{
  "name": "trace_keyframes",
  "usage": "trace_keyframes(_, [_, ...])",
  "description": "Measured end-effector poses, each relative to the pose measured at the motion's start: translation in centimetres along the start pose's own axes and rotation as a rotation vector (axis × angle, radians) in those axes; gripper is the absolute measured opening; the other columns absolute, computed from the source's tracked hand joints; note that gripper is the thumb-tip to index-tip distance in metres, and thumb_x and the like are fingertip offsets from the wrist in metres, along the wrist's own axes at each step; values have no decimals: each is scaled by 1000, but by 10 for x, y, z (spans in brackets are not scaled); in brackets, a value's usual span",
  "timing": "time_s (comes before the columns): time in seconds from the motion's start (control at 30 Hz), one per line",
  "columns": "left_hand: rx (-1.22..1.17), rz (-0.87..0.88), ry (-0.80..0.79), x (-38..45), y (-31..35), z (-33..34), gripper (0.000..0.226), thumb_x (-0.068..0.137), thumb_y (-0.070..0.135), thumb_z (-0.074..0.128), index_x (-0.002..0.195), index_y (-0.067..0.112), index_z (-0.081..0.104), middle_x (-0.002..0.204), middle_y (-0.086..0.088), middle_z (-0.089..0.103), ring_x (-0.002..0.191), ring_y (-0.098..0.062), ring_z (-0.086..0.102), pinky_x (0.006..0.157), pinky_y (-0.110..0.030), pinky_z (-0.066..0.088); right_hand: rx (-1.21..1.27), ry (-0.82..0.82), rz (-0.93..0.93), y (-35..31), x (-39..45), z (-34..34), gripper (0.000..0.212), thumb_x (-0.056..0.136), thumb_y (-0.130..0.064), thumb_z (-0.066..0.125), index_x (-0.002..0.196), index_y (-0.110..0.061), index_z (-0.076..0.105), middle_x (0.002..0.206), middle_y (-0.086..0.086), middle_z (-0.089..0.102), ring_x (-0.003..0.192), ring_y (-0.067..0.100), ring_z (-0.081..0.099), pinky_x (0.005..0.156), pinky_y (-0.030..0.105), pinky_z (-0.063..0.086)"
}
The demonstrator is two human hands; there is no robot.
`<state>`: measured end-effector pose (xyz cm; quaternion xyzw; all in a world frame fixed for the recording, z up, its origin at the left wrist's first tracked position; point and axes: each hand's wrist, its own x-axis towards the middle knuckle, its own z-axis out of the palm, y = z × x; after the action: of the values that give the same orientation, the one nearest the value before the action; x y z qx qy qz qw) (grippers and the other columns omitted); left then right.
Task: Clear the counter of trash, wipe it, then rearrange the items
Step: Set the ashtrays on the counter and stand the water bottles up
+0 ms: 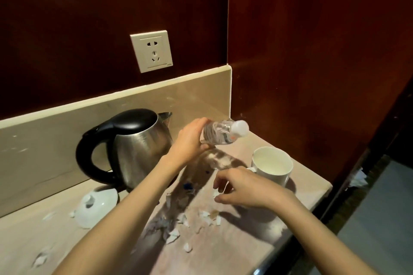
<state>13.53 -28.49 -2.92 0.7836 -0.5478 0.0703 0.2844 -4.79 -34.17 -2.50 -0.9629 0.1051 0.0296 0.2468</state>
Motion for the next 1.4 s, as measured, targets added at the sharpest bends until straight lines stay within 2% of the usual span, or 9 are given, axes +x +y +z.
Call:
trace_keyframes(0.2, [-424,-162,64,-28,20,-34,61,65,41,84,118,21,61,109,6,68,99,-8,62,88,-28,52,136,163,20,2,0,-11,35,85,-38,68,110,-15,60,102,0,67,90,14,65,83,33,54])
trace_keyframes(0.37, [-750,-257,14,-49,40,-56,41,70,39,81,105,24,67,97,-3,74,92,-19,70,76,-33,52,378,378,18,-2,-1,-29,66,72,-62,65,126,-26,49,120,-9,62,103,8,63,92,38,52])
trace_keyframes(0.53, [-1020,-331,-65,-68,52,-66,35,70,39,75,102,24,73,108,-9,72,101,-26,68,90,-47,48,532,435,-110,-22,-3,-40,32,78,-41,73,105,-28,62,97,-14,70,92,-2,65,85,28,53])
trace_keyframes(0.83, [-972,-411,33,-107,66,-93,33,76,29,77,107,22,70,108,-5,72,103,-21,68,93,-45,47,582,386,-244,-47,-8,-34,35,78,-32,76,110,-24,64,100,-11,71,95,4,65,88,38,54])
trace_keyframes(1.03, [-871,-502,182,-159,65,-115,33,76,28,72,109,23,70,108,-5,72,106,-22,66,97,-51,49,673,234,-377,-78,0,-10,34,77,-17,78,108,-17,65,99,-6,72,93,7,67,85,30,53])
trace_keyframes(1.1, [-818,-546,204,-178,61,-126,30,78,28,71,108,25,70,107,-5,72,103,-20,67,95,-47,51,683,198,-419,-93,7,3,35,75,-17,79,108,-19,65,98,-6,72,91,5,67,83,29,53])
trace_keyframes(1.2, [-728,-611,225,-210,50,-149,28,83,24,71,110,21,68,97,0,71,84,-6,64,78,-26,50,700,156,-480,-124,19,28,37,74,-19,79,107,-22,64,95,-10,72,91,0,67,80,21,53])
trace_keyframes(1.3, [-636,-664,246,-236,35,-171,30,81,30,72,111,26,68,102,-1,72,93,-16,65,84,-35,49,706,103,-526,-157,32,49,37,76,-20,78,109,-25,62,97,-13,70,92,-5,64,77,9,49])
trace_keyframes(1.4, [-605,-711,304,-258,11,-190,34,83,25,72,115,24,64,100,8,72,92,-6,65,80,-27,46,713,66,-559,-190,54,67,41,76,-21,78,114,-22,61,103,-12,69,96,-1,63,84,16,49])
